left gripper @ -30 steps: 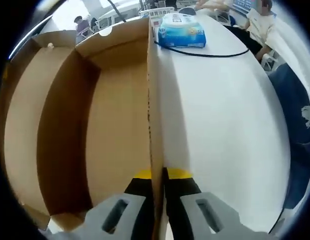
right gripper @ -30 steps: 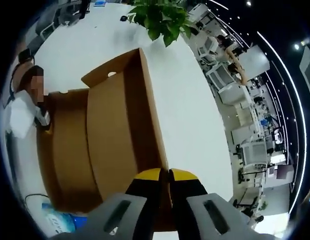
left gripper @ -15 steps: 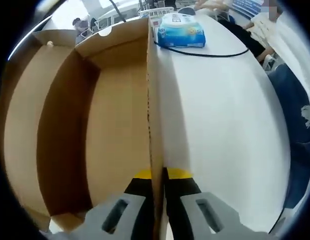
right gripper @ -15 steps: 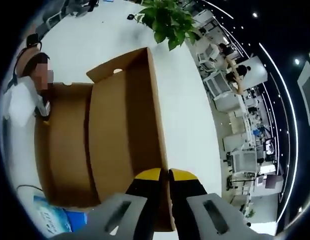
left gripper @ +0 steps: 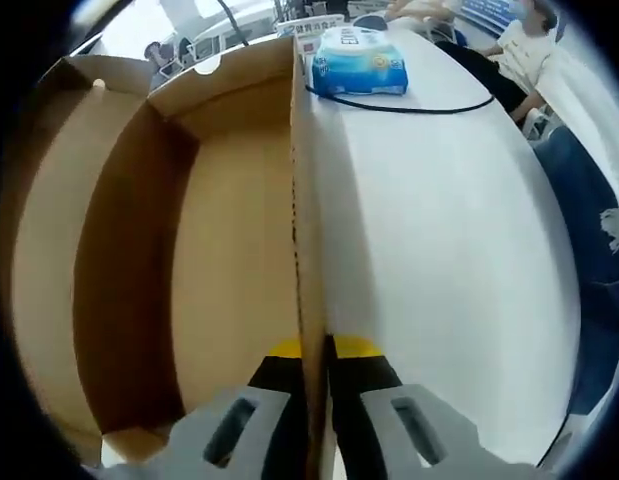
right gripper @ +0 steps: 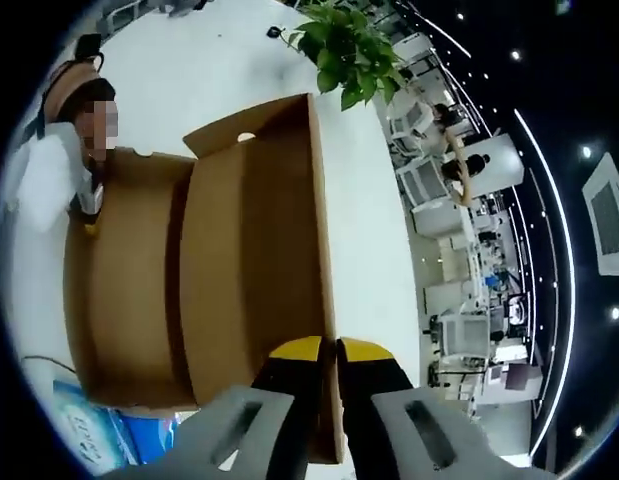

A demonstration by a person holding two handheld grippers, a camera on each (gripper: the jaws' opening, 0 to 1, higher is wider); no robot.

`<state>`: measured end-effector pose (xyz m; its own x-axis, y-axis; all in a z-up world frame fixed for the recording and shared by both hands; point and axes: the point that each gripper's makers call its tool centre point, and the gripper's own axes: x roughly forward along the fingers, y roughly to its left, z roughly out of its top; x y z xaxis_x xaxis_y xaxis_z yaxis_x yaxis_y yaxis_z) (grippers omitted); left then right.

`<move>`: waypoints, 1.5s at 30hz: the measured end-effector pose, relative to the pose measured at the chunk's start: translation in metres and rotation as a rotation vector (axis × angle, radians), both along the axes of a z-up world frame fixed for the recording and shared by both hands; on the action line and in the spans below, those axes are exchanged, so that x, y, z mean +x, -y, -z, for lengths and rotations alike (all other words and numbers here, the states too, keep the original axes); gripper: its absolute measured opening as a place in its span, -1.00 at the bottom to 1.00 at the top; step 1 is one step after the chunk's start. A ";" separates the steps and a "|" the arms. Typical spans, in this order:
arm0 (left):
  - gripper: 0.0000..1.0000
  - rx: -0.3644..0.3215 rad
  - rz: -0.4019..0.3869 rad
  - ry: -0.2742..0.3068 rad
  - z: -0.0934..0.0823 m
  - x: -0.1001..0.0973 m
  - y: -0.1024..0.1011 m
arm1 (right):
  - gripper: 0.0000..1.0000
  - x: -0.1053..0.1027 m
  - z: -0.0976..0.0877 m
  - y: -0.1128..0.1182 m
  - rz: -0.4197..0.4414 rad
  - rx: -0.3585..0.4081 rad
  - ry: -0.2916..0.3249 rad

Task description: Operate the shoe box by opening the lid, removing the specified soft item, and placing it in the target area until the item is outside and the box remains undamaged.

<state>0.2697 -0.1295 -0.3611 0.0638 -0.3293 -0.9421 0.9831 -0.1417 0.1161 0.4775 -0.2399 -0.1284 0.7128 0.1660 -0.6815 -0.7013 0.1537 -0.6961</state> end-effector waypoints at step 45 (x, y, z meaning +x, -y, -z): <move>-0.97 -0.010 0.002 0.015 0.001 0.000 0.001 | -0.95 -0.035 -0.010 -0.003 -0.099 -0.142 0.223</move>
